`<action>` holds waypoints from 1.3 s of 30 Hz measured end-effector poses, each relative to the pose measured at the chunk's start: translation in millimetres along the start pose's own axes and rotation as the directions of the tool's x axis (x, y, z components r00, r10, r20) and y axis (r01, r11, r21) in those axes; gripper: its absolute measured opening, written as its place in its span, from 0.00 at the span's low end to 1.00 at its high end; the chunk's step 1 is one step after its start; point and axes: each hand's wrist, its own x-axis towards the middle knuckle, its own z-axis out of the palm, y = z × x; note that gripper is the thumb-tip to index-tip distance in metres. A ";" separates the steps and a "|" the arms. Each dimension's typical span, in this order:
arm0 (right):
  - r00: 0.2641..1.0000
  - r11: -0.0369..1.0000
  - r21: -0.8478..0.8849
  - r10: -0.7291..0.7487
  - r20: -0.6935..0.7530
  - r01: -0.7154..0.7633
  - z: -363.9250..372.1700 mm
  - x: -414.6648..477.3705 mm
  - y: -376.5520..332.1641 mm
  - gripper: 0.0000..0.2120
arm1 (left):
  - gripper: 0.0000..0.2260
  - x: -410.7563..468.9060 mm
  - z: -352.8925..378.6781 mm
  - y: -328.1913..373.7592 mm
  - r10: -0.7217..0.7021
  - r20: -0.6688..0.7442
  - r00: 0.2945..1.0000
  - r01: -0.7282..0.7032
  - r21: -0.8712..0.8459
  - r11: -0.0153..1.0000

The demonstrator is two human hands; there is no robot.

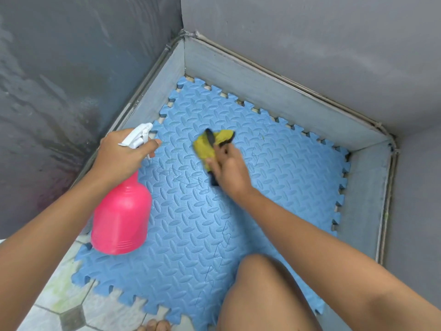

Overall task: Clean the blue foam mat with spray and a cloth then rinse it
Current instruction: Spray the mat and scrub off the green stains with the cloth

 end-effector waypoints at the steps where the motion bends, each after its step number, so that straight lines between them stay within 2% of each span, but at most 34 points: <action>1: 0.990 0.992 -0.010 -0.124 0.074 0.125 11.7 -15.0 -18.5 0.25 | 0.12 -0.2 -0.4 0.1 0.004 0.008 1.000 -0.004 -0.005 1.000; 2: 0.953 0.961 -0.029 -0.269 0.142 0.276 21.5 -28.9 -32.6 0.26 | 0.10 0.0 -1.2 -0.3 0.008 0.016 1.000 -0.008 -0.013 1.000; 4: 0.822 0.843 -0.039 -0.511 0.250 0.536 33.8 -44.4 -42.7 0.27 | 0.03 0.2 -3.3 -0.8 0.011 0.020 1.000 -0.010 -0.042 0.999; 5: 0.758 0.784 -0.030 -0.589 0.279 0.620 33.0 -41.7 -40.4 0.26 | 0.07 0.2 -3.7 -0.7 0.009 0.020 1.000 -0.007 -0.054 0.999; 6: 0.712 0.738 -0.031 -0.638 0.294 0.674 29.5 -30.8 -33.3 0.24 | 0.09 -0.1 -4.0 -0.9 0.008 0.022 1.000 -0.007 -0.066 0.998; 7: 0.699 0.720 -0.052 -0.650 0.299 0.692 21.8 -15.9 -26.0 0.23 | 0.06 0.1 -3.7 -1.7 0.010 0.020 1.000 -0.008 -0.061 0.998; 8: 0.729 0.739 -0.094 -0.620 0.290 0.667 12.9 3.3 -14.1 0.22 | 0.02 -0.8 -4.0 -0.6 0.007 0.017 1.000 -0.006 -0.061 0.998; 9: 0.797 0.797 -0.136 -0.543 0.266 0.588 1.9 26.1 0.7 0.21 | 0.02 -0.8 -4.9 0.4 0.006 0.015 1.000 -0.005 -0.061 0.998; 10: 0.887 0.878 -0.178 -0.405 0.221 0.445 -12.3 51.1 17.2 0.19 | 0.02 -0.7 -5.0 0.6 0.002 0.014 1.000 -0.001 -0.068 0.998; 11: 0.961 0.939 -0.224 -0.232 0.149 0.262 -28.8 75.1 36.3 0.18 | 0.02 -0.1 -5.1 0.0 -0.003 0.018 1.000 0.004 -0.064 0.998; 12: 0.997 0.965 -0.256 -0.047 0.058 0.060 -47.3 95.2 57.7 0.17 | 0.03 0.2 -5.0 -0.2 -0.007 0.018 1.000 0.008 -0.059 0.998; 14: 0.970 0.941 -0.236 0.229 -0.086 -0.243 -79.8 112.7 93.5 0.14 | 0.06 0.6 -4.1 0.3 -0.006 0.029 1.000 0.007 -0.050 0.999; 16: 0.944 0.923 -0.205 0.304 -0.128 -0.325 -91.8 102.7 107.2 0.12 | 0.07 1.5 -1.2 -0.3 -0.009 0.026 1.000 0.010 -0.033 0.999; 19: 0.976 0.958 -0.190 0.198 -0.092 -0.213 -76.2 60.3 93.5 0.12 | 0.10 4.3 3.1 -0.4 -0.017 0.025 1.000 0.017 0.012 1.000; 22: 0.997 0.988 -0.149 -0.036 0.061 0.045 -53.8 -3.6 68.5 0.14 | 0.11 9.7 7.9 0.7 -0.018 0.063 0.998 0.016 0.030 0.999; 25: 0.927 0.945 -0.092 -0.282 0.246 0.312 -47.4 -60.3 53.5 0.17 | 0.12 12.7 13.2 1.7 -0.012 0.099 0.995 0.009 0.036 0.999; 27: 0.909 0.921 -0.117 -0.334 0.251 0.371 -50.7 -66.6 63.4 0.18 | 0.12 9.6 15.9 3.1 0.015 0.105 0.994 -0.022 0.072 0.997; 29: 0.962 0.946 -0.193 -0.241 0.125 0.262 -60.3 -48.7 82.6 0.18 | 0.12 4.9 17.0 5.5 0.026 0.101 0.995 -0.035 0.095 0.995; 31: 0.999 0.974 -0.224 0.007 -0.035 -0.015 -77.6 -16.4 108.1 0.16 | 0.12 3.3 16.1 5.7 0.033 0.111 0.993 -0.044 0.093 0.995; 32: 0.982 0.961 -0.212 0.158 -0.102 -0.177 -89.2 0.8 122.8 0.16 | 0.13 3.2 16.4 4.6 0.031 0.124 0.992 -0.043 0.094 0.995; 34: 0.885 0.878 -0.159 0.418 -0.204 -0.452 -112.0 28.8 152.7 0.14 | 0.16 3.2 16.7 4.5 0.010 0.153 0.988 -0.023 0.088 0.996; 36: 0.812 0.816 -0.112 0.531 -0.240 -0.567 -123.3 41.3 170.4 0.13 | 0.18 1.1 19.9 7.4 0.009 0.173 0.985 -0.025 0.090 0.996; 39: 0.812 0.815 -0.091 0.549 -0.200 -0.573 -117.3 46.0 174.2 0.20 | 0.16 -1.3 29.9 7.6 0.017 0.153 0.988 -0.035 0.120 0.992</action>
